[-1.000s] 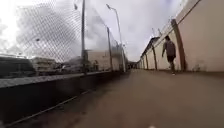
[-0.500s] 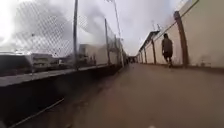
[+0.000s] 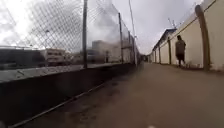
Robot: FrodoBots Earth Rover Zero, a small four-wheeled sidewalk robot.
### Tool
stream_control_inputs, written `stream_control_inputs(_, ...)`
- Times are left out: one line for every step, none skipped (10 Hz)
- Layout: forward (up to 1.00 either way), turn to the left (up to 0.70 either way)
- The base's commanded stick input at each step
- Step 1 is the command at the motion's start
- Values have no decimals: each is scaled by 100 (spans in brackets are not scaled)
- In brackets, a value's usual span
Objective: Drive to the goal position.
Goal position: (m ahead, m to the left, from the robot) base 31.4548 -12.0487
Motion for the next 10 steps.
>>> stream_control_inputs(70,-35)
stream_control_inputs(70,-35)
stream_control_inputs(70,-35)
stream_control_inputs(70,-35)
stream_control_inputs(70,-35)
stream_control_inputs(70,-6)
stream_control_inputs(70,6)
stream_control_inputs(70,6)
stream_control_inputs(70,5)
stream_control_inputs(70,4)
